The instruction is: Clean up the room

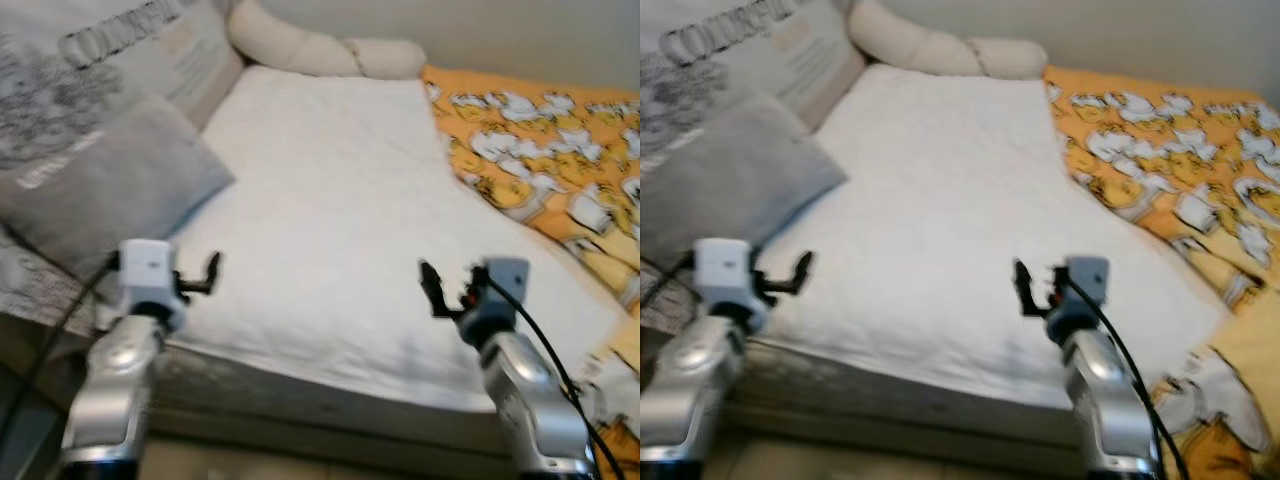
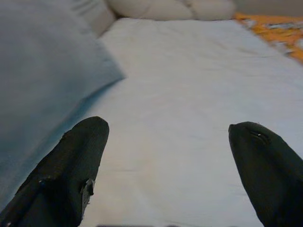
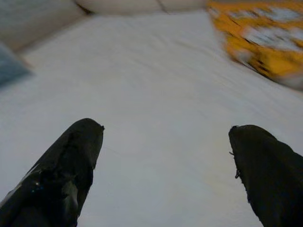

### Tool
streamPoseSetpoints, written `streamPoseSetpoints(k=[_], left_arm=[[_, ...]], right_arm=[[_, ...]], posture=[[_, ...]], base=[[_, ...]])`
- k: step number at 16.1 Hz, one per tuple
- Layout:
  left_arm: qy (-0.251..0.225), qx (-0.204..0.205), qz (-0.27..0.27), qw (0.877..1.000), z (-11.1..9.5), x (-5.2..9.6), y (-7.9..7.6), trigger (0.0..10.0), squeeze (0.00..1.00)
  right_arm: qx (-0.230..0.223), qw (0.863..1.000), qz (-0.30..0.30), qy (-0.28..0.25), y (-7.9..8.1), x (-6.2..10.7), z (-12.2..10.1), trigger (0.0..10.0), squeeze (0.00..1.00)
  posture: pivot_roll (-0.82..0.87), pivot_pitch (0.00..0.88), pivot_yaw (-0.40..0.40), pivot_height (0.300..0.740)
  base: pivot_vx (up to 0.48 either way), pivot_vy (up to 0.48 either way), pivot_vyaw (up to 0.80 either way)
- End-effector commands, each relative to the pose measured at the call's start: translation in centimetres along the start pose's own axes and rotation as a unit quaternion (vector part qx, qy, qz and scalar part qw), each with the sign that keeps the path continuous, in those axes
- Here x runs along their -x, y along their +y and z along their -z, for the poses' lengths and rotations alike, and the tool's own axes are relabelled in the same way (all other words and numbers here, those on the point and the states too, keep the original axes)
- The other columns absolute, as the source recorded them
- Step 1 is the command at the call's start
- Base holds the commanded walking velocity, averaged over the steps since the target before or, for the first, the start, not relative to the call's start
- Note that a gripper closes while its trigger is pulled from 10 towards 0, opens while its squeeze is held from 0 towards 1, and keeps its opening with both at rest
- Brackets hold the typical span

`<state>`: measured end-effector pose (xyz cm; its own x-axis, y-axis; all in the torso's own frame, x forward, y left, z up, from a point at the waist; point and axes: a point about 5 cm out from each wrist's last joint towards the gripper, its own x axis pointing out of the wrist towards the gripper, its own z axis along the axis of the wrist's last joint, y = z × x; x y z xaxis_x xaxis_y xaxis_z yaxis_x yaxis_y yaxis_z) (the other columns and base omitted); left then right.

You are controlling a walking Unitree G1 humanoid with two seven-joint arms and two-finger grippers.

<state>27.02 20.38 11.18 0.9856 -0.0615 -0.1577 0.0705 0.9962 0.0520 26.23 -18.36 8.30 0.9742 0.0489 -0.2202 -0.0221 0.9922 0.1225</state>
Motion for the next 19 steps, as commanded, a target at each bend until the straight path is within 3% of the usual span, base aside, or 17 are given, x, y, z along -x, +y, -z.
streamPoseSetpoints(k=[1,17,19], left_arm=[[0.000,-0.004,-0.012,1.000,-0.3,0.0,0.6,10.0,0.96],[0.012,-0.015,-0.009,1.000,0.0,-0.3,0.3,10.0,0.96],[0.014,-0.016,-0.007,1.000,0.1,-0.3,0.2,10.0,0.97]], right_arm=[[0.004,1.000,0.001,-0.010,0.1,-0.1,-0.5,10.0,1.00],[0.012,1.000,0.001,0.001,0.0,-0.6,0.2,10.0,1.00],[0.025,1.000,-0.003,0.011,-0.1,-0.4,0.8,10.0,1.00]], posture=[[0.03,0.000,-0.030,0.740],[0.02,0.000,-0.019,0.740],[0.02,0.000,-0.013,0.740]], base=[[0.000,-0.446,0.00],[0.000,-0.450,0.00],[0.000,-0.450,0.61]])
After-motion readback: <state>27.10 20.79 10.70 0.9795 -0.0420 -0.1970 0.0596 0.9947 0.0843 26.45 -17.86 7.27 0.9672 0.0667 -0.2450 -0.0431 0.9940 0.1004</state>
